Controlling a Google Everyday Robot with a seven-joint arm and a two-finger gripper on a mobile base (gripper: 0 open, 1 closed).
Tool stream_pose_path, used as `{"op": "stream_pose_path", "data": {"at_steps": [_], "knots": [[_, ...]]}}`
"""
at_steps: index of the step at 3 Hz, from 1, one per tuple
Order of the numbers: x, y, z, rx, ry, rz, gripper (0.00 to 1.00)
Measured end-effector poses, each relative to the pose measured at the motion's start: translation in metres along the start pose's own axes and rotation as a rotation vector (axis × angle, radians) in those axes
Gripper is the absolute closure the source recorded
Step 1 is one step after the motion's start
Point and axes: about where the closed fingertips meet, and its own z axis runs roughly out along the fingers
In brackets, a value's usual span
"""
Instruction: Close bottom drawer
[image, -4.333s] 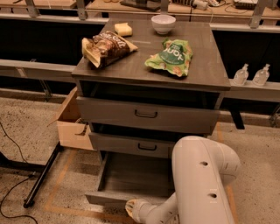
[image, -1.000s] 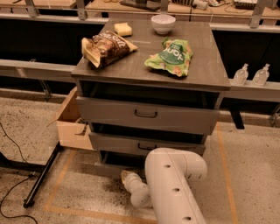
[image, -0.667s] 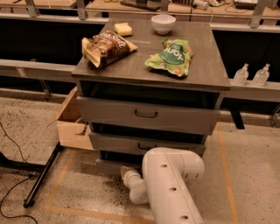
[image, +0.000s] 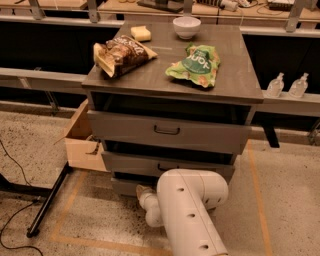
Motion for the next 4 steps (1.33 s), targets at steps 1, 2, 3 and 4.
{"op": "stream_pose_path", "data": {"at_steps": [1,2,3,4], "knots": [[0.002,0.0,0.002,-0.029,-0.004,-0.011,1.0],[0.01,0.008,-0.02,-0.104,-0.018,0.016,1.0],[0.024,0.012,-0.061,-0.171,-0.008,0.035,1.0],[0.042,0.015,-0.108,-0.264,0.005,0.058,1.0]]}}
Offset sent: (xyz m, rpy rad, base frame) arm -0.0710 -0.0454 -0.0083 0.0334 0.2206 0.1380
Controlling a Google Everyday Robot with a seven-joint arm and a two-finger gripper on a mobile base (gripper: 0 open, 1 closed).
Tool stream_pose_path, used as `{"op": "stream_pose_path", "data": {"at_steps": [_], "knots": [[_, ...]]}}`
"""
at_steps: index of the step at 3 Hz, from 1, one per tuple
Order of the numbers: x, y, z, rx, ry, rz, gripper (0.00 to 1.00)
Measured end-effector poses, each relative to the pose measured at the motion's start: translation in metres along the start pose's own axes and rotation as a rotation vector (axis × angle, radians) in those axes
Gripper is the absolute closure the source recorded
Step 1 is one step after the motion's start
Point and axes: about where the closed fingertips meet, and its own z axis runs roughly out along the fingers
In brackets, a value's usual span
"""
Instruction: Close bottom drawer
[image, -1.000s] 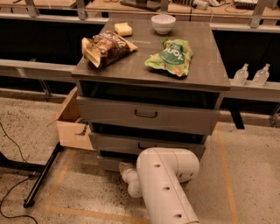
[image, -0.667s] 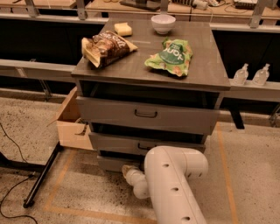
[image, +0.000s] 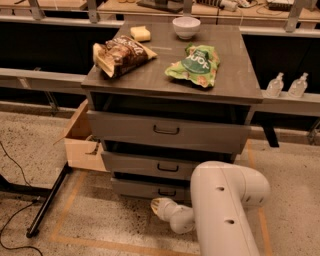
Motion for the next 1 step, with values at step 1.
{"op": "stream_pose_path", "data": {"at_steps": [1], "knots": [[0.001,0.0043,-0.0019,-0.015,0.001,0.0,0.77]]}}
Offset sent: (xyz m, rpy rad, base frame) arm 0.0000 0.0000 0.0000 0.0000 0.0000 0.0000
